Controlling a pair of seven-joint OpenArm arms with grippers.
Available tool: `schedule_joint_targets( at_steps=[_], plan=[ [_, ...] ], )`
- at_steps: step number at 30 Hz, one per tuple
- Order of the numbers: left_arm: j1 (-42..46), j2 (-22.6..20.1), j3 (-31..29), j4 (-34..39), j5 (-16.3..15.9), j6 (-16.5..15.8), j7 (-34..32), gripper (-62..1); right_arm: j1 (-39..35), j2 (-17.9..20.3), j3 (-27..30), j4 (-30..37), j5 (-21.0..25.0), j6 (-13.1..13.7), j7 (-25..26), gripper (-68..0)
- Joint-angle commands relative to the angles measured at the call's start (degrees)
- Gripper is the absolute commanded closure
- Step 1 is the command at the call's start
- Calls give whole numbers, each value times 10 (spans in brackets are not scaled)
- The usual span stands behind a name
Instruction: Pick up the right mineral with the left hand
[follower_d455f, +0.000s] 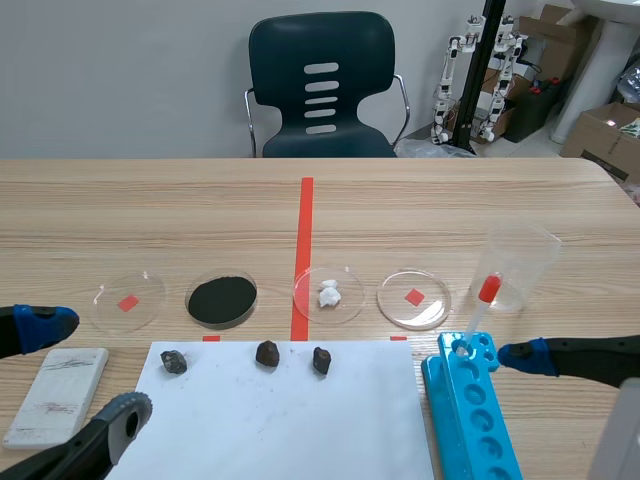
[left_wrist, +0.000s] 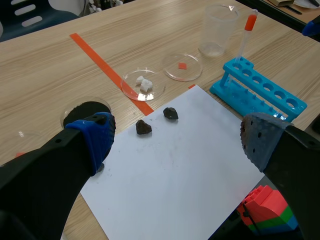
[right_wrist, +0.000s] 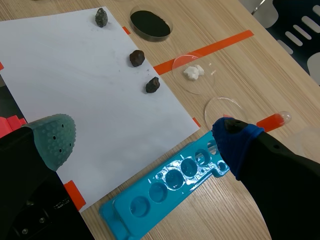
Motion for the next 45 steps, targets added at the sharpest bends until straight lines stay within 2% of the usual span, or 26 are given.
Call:
schedule_joint_targets(
  at_steps=[1, 8, 14, 20, 24, 31, 34, 40, 45],
  plan=[
    [-1, 2, 0, 7, -6, 1, -8, -525, 0, 0, 2, 15, 6, -3, 9, -569],
    [-38, 3, 0, 7, -6, 0, 10, -525, 0, 0, 2, 15, 6, -3, 9, -569],
    [-119, 11, 34, 7, -6, -1, 124, -525, 0, 0, 2, 15, 6, -3, 9, -569],
    [-221, 11, 117, 2, -17, 5, 228, -525, 0, 0, 2, 15, 6, -3, 9, -569],
    [-292, 11, 177, -26, -53, 41, 279, -525, 0, 0, 2, 15, 6, -3, 9, -569],
    [-421, 13, 287, -78, -54, 106, 402, -525, 0, 0, 2, 15, 6, -3, 9, -569],
    [-468, 31, 323, -89, -54, 138, 465, -525, 0, 0, 2, 15, 6, -3, 9, -569],
    [-534, 88, 358, -115, -53, 188, 580, -525, 0, 0, 2, 15, 6, -3, 9, -569],
    [-564, 122, 366, -145, -56, 265, 666, -525, 0, 0, 2, 15, 6, -3, 9, -569]
  ],
)
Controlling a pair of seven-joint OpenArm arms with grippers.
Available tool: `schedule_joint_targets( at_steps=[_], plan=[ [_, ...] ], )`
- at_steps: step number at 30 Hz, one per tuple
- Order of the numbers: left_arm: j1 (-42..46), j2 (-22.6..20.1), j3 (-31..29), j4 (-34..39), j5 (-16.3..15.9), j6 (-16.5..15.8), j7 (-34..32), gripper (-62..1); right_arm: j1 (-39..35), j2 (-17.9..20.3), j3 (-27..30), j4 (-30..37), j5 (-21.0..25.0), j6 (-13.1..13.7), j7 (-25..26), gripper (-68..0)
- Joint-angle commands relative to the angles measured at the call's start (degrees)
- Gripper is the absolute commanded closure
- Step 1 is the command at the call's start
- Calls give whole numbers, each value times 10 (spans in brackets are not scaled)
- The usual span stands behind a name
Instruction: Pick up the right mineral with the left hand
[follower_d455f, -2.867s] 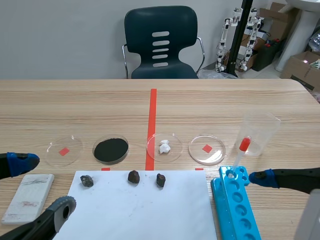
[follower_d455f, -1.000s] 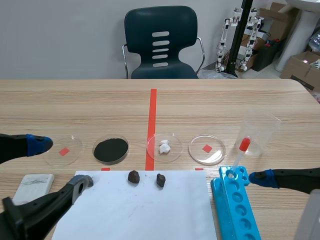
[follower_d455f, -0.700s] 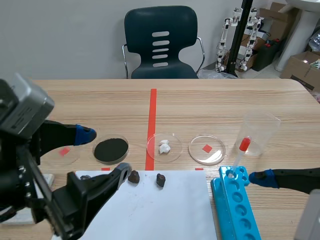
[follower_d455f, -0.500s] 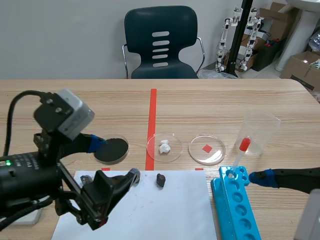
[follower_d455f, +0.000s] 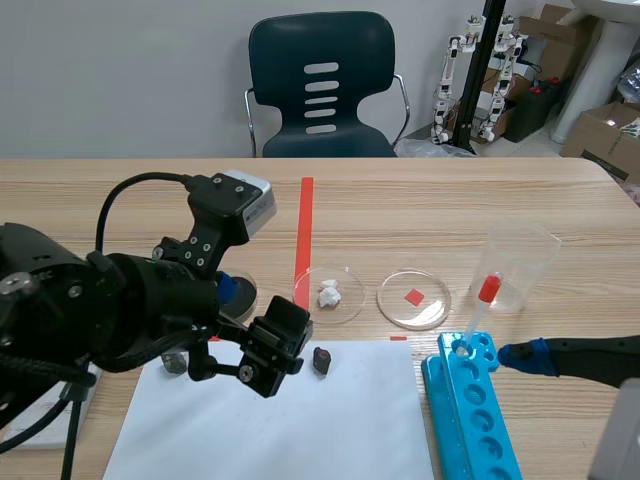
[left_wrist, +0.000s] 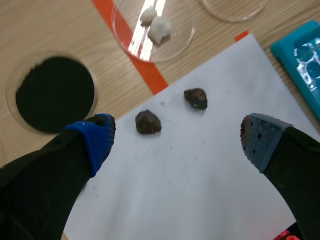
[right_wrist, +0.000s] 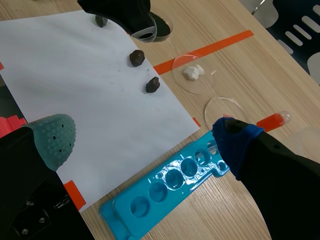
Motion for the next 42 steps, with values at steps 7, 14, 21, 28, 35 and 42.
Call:
schedule_joint_targets(
  at_steps=[7, 14, 21, 28, 35, 42],
  plan=[
    [-5, 21, -3, -3, -14, 103, 59, -525, 0, 0, 2, 15, 6, -3, 9, -569],
    [-5, 40, -2, -3, -13, 153, 87, -525, 0, 0, 2, 15, 6, -3, 9, -569],
    [-5, 62, 5, -4, 5, 168, 98, -525, 0, 0, 2, 15, 6, -3, 9, -569],
    [-10, 88, 50, -6, 32, 168, 76, -525, 0, 0, 2, 15, 6, -3, 9, -569],
    [-56, 101, 111, -63, 25, 196, 79, -525, 0, 0, 2, 15, 6, -3, 9, -569],
    [-83, 132, 127, -127, 25, 197, 82, -525, 0, 0, 2, 15, 6, -3, 9, -569]
  ],
)
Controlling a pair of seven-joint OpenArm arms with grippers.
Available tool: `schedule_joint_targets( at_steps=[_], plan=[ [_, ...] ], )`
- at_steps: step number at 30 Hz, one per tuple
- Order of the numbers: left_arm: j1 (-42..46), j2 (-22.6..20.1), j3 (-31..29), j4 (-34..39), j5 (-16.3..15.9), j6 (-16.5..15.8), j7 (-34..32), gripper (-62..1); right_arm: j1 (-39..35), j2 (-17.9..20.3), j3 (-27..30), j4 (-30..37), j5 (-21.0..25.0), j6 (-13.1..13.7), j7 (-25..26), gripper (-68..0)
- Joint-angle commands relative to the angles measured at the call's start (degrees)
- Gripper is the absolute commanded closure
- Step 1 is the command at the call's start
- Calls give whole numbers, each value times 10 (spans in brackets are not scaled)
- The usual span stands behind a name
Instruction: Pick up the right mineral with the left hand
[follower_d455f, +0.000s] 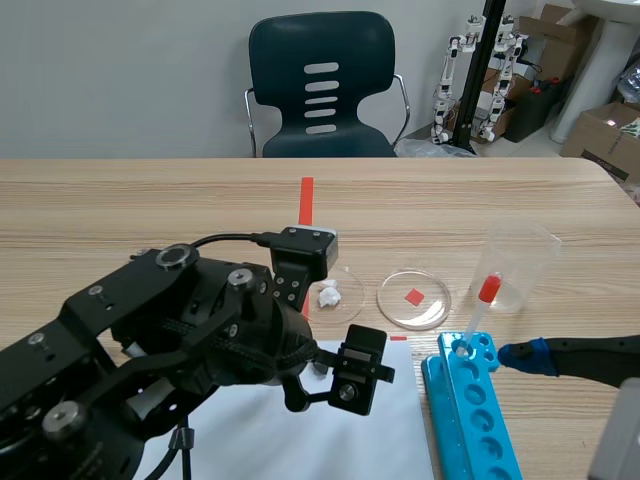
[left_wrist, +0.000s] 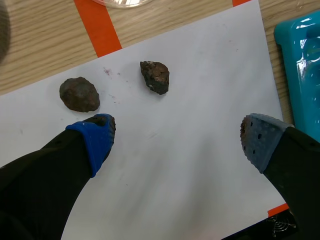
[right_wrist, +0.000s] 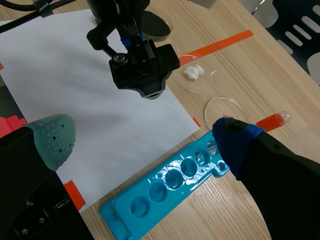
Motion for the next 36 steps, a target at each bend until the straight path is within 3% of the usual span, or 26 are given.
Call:
schedule_joint_targets(
  at_steps=[1, 16, 36],
  plan=[
    [-8, 10, 3, 2, 0, 0, 2, -525, 0, 0, 2, 15, 6, -3, 9, -569],
    [-68, 61, 12, -72, 18, 0, 7, -525, 0, 0, 2, 15, 6, -3, 9, -569],
    [-127, 94, 47, -173, 19, 15, 24, -525, 0, 0, 2, 15, 6, -3, 9, -569]
  ],
)
